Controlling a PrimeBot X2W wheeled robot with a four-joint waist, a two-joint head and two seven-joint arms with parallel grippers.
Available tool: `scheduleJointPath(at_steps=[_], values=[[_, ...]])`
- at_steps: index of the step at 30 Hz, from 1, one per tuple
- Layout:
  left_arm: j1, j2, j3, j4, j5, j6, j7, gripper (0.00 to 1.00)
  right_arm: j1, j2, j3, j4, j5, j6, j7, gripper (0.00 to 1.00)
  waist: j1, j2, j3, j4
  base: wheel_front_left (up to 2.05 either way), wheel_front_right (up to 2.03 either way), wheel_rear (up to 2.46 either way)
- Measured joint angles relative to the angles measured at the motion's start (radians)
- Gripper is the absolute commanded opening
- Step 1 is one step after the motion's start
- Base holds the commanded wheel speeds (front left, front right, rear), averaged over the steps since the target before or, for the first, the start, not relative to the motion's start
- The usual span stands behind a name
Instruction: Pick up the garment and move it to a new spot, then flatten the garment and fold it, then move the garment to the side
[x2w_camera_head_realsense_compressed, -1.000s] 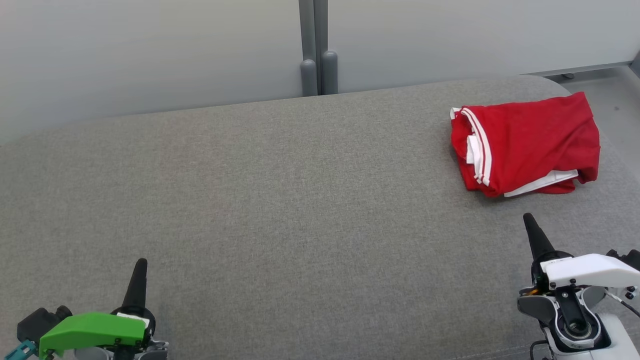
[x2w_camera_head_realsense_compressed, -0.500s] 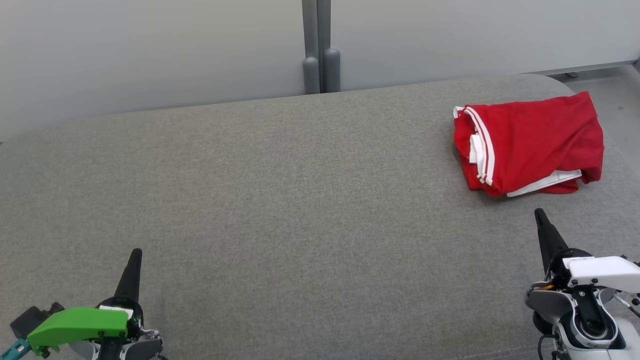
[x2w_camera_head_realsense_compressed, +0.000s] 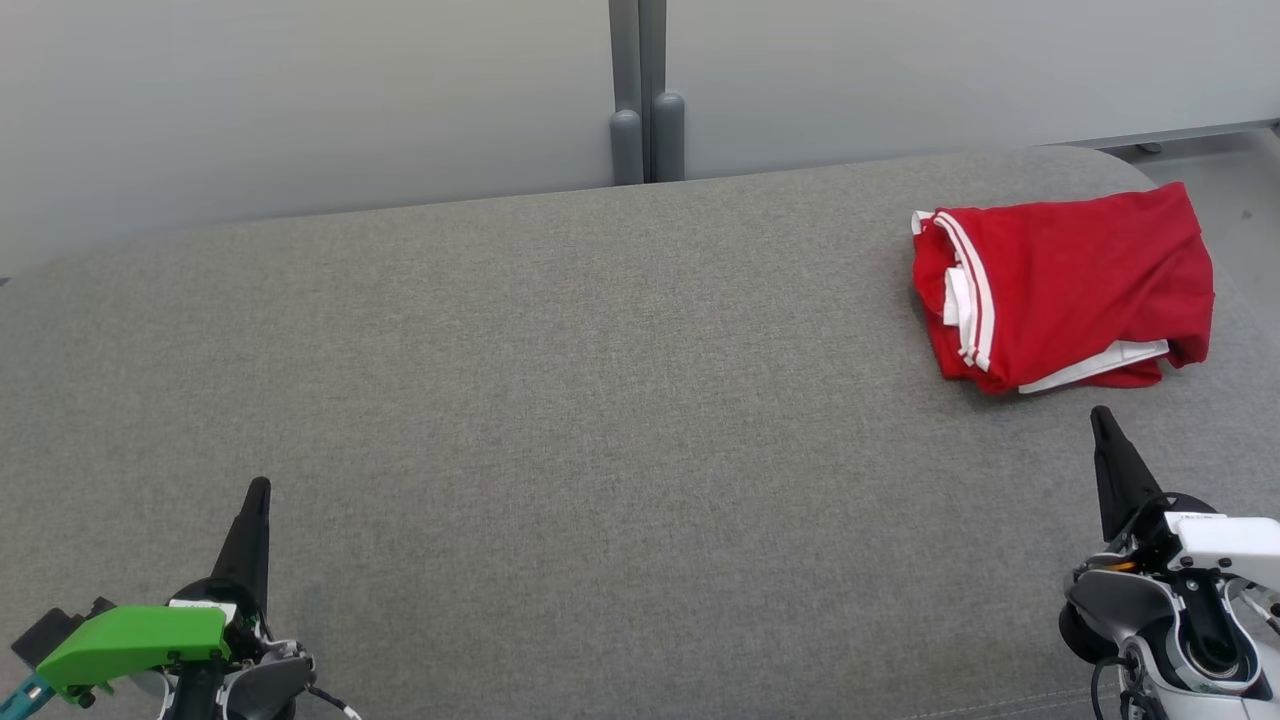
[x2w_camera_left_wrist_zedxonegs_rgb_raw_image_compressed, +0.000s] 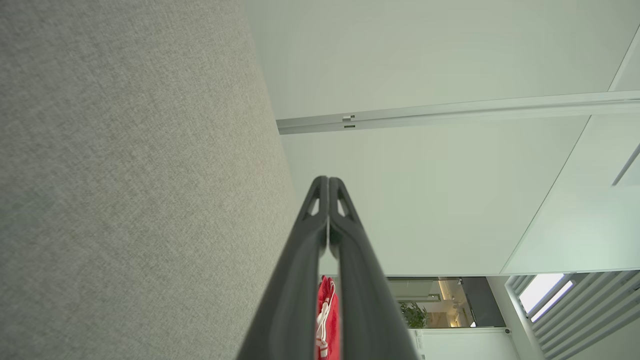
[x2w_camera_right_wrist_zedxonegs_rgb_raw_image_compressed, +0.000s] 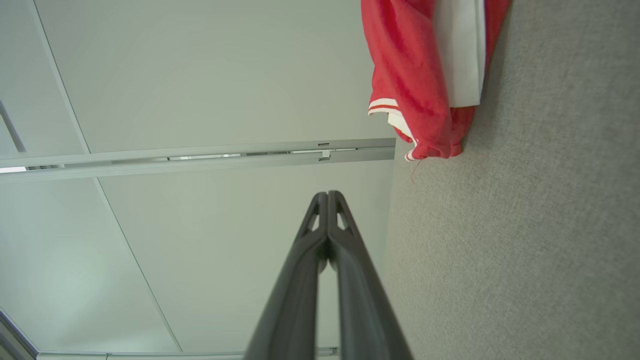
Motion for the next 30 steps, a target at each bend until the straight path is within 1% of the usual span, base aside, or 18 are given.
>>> scheduleJointPath(at_steps=[3,30], values=[[0.000,0.000,0.000,0.001,0.000,0.000,0.000,0.00,0.000,0.000,0.000,0.000,0.000,0.006,0.000,0.00,0.0000,0.0000,0.000,0.000,0.00,0.00,0.00],[-0.001,0.000,0.001,0.004,0.000,-0.002,0.000,0.00,0.000,0.000,-0.001,-0.001,0.000,0.006,0.000,0.00,0.0000,0.0000,0.000,0.000,0.00,0.00,0.00]])
